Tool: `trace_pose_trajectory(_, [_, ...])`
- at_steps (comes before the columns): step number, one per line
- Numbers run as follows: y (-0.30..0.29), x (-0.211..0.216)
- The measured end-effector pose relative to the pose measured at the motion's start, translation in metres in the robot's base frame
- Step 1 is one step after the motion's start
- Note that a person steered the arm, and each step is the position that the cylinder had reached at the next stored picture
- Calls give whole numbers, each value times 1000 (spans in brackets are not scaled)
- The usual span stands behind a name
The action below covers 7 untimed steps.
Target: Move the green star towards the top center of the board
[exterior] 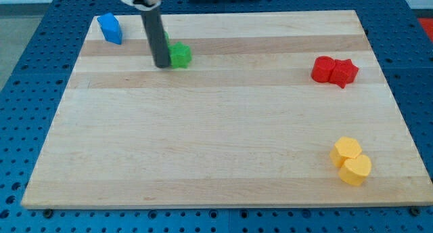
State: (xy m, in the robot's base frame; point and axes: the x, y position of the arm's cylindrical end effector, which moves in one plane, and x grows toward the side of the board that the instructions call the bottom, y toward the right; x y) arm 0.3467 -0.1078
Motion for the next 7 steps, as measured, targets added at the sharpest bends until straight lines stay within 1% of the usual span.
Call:
trace_pose_trajectory(1, [29,-6])
trace_pose_trajectory(4, [60,-55])
trace_pose_trajectory(6, [92,-110])
trace_pose_trajectory(7, [107,-111])
